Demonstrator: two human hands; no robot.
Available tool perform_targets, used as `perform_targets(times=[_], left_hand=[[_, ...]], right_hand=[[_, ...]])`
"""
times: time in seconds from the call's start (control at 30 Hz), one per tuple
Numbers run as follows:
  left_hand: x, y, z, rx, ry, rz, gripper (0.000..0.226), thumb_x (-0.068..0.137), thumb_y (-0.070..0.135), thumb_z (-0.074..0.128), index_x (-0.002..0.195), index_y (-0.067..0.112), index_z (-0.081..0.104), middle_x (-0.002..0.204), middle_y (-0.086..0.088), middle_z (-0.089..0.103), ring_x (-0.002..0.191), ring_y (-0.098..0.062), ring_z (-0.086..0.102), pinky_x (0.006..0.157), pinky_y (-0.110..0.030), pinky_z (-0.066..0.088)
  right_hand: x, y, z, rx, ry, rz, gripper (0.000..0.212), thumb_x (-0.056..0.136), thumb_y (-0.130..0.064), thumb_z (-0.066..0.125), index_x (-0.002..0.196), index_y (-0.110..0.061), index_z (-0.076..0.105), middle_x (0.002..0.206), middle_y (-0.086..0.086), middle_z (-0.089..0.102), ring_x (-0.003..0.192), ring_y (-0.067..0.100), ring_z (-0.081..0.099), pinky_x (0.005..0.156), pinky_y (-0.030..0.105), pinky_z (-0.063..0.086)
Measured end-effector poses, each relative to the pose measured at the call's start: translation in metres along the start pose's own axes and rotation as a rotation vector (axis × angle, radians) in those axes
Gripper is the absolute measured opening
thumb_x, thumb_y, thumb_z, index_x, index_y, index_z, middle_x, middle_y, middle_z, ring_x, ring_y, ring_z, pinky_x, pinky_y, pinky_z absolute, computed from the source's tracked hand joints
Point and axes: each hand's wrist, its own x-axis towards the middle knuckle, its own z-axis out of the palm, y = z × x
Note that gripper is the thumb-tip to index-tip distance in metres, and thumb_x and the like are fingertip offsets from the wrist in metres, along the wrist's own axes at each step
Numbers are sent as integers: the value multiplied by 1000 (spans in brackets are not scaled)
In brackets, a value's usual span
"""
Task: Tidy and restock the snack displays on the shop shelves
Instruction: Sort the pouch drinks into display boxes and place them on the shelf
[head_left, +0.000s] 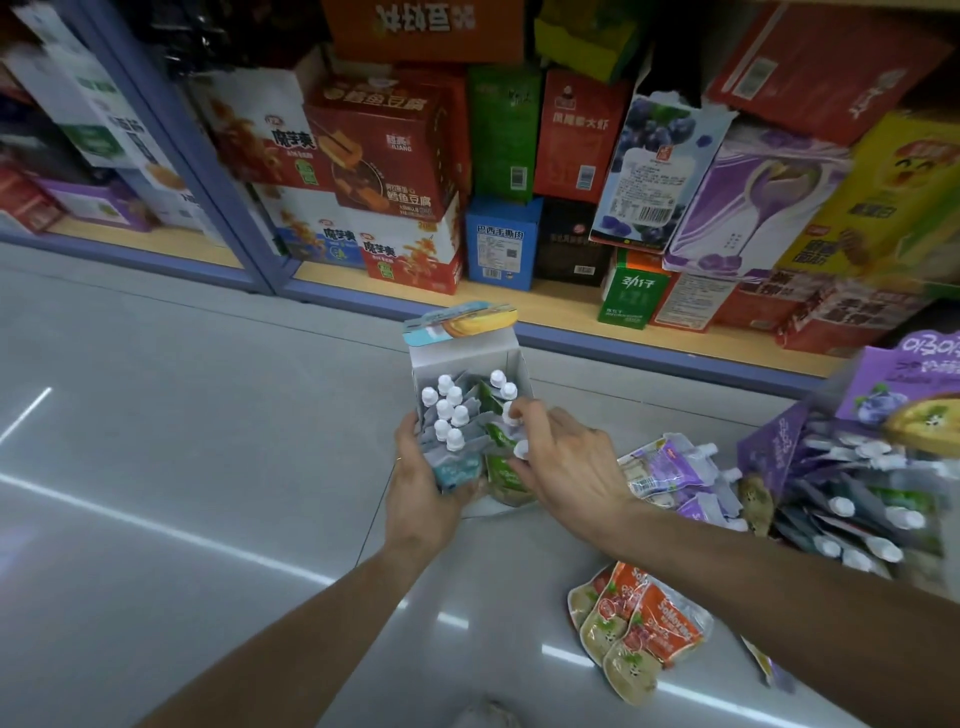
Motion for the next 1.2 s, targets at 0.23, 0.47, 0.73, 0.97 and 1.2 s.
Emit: perform_targets(times=[0.23,0.47,0.73,0.97,1.2], left_hand=[[21,-1,-9,16,-76,4,102,74,9,91,152,34,30,121,24,64,111,-5,65,91,-18,50],[19,-2,-9,-13,-103,-40,120,70,15,95,158,35,15,124,32,58,112,-4,63,91,-16,51],[-28,36,-6,309,285,494,69,81,26,86,135,11,47,137,-14,40,127,-31,45,103,-48,49],[-20,97,46,589,-375,768,56,95,31,66,144,13,47,149,-8,41,137,-26,41,115,-37,36],[-11,108,121,724,-812,728,57,98,32,62,150,20,42,150,-8,42,137,-29,43,113,-34,33]], right_hand=[[6,20,12,-117,-46,164,71,73,-36,87,120,-14,39,57,0,61,38,30,57,40,27,36],[3,17,20,-104,-84,222,67,93,-41,66,136,-20,20,96,7,71,59,35,67,50,35,43],[-27,16,-11,69,-141,383,71,85,-63,64,132,-26,25,108,-2,69,73,29,71,58,34,50],[-121,45,-32,89,-278,686,44,93,-54,59,123,-23,51,119,-2,62,111,23,60,81,35,48],[-177,80,-27,105,-335,867,41,92,-21,63,131,-17,49,130,8,57,119,30,54,92,38,46]])
